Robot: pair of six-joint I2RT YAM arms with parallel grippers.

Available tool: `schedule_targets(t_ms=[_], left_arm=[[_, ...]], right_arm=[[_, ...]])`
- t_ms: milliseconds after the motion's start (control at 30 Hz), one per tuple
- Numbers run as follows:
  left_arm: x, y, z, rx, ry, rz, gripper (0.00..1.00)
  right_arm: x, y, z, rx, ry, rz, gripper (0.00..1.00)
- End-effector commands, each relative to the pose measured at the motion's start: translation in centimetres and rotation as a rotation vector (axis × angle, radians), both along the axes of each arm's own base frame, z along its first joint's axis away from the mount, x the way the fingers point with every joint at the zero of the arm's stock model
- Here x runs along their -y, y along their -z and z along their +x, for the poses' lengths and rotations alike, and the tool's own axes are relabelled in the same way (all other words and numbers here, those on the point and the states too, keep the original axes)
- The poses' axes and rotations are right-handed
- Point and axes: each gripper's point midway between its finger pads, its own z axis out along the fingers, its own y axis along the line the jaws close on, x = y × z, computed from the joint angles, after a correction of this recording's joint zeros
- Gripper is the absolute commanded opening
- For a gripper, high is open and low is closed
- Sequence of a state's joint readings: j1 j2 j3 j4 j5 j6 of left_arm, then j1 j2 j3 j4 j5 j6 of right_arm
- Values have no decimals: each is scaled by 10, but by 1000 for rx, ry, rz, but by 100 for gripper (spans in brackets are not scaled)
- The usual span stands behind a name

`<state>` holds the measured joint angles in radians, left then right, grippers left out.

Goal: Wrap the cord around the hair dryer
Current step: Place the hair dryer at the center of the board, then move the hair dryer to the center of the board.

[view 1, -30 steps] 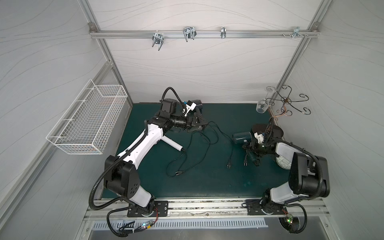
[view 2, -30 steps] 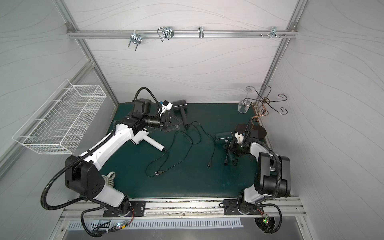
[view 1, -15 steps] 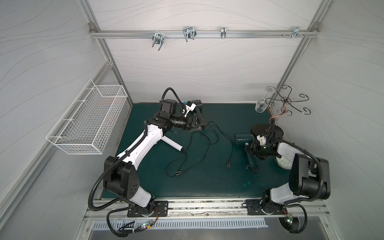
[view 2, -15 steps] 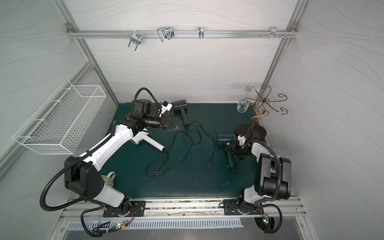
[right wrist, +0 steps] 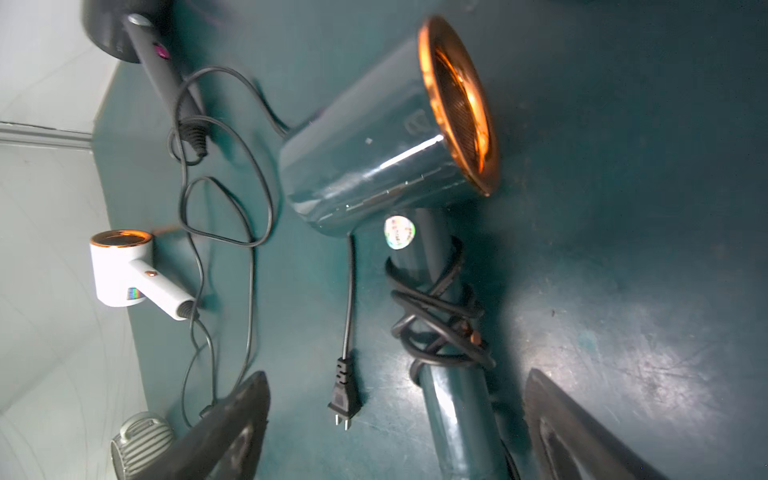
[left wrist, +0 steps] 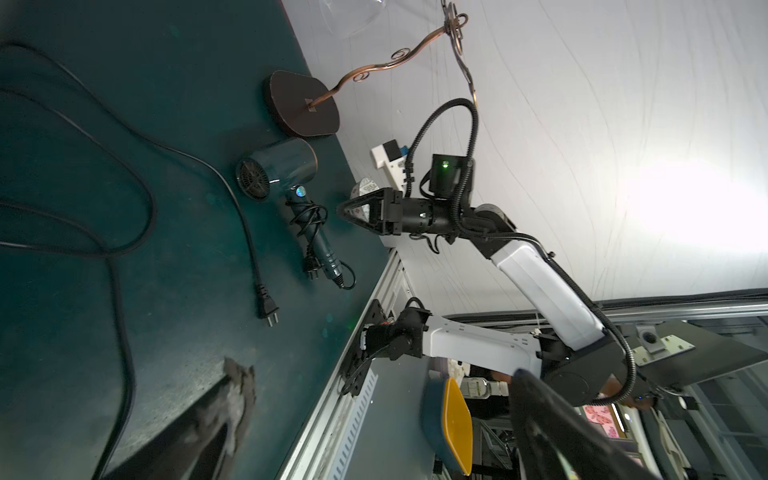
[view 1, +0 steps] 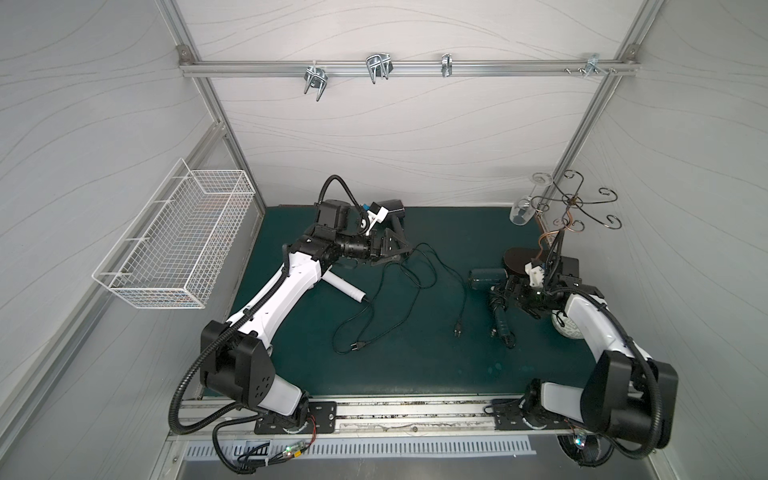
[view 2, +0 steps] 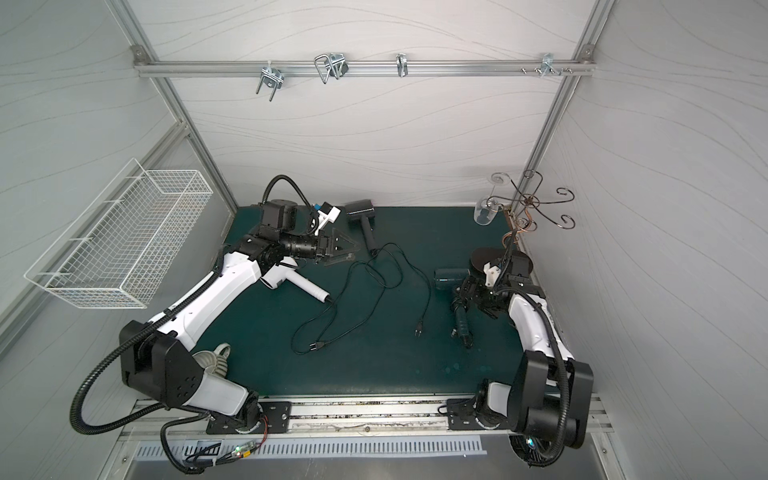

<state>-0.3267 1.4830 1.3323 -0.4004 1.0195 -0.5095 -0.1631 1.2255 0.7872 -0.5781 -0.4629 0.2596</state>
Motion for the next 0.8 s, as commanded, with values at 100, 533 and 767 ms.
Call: schedule_targets(t_ms=[100, 533, 767], left_arm=[[-39, 22, 0, 10, -117, 121, 98], [-89, 51, 3, -20, -317, 244, 98], [-101, 65, -12, -42, -387, 281, 98]], right_arm=[[-35, -29, -20, 56, -141, -50, 99], [-148, -79, -21, 262, -362, -101, 99], [-200, -85, 11, 224, -481, -160, 99]])
